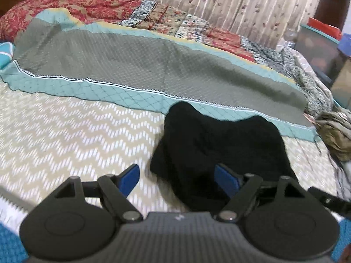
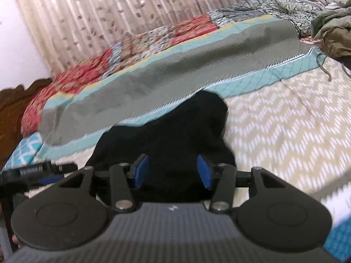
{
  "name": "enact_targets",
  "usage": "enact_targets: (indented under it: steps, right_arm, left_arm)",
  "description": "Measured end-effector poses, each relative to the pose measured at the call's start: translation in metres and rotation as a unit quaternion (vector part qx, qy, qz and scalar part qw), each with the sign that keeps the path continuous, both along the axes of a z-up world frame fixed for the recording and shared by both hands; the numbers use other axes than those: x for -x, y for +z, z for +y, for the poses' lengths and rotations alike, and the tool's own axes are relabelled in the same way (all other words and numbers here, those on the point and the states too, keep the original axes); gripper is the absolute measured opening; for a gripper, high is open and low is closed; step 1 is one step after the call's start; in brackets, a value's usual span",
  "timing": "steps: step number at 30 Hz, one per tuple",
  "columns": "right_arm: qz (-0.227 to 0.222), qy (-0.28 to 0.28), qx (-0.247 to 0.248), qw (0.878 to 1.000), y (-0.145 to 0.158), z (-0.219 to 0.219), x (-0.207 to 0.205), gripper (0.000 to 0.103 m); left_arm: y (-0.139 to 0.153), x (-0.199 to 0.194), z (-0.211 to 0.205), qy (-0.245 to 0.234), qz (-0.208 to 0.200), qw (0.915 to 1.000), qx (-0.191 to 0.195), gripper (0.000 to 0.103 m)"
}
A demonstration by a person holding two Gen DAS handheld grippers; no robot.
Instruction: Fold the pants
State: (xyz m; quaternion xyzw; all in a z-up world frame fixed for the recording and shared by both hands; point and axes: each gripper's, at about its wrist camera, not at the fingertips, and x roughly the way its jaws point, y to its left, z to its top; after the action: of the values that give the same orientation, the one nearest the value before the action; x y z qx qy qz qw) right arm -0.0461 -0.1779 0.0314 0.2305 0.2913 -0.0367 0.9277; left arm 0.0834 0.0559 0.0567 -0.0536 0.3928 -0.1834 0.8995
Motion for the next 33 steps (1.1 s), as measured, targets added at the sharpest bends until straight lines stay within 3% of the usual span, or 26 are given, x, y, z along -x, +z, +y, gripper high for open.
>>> enact_targets:
  steps: [9, 18, 33]
  right_arm:
    - [0.006, 0.016, 0.027, 0.999, 0.011, 0.043, 0.055, 0.075]
    - [0.021, 0.011, 0.020, 1.000, 0.010, 0.041, 0.089, 0.075]
    - [0.020, -0.007, -0.007, 1.000, 0.005, 0.036, 0.110, 0.075]
  left_arm:
    - [0.004, 0.073, 0.000, -0.014, 0.006, 0.9996, -0.025, 0.094]
    - [0.001, 0.118, -0.005, -0.025, 0.005, 0.9987, -0.045, 0.100]
    - [0.002, 0.150, -0.012, -0.033, -0.002, 0.9967, -0.074, 0.103]
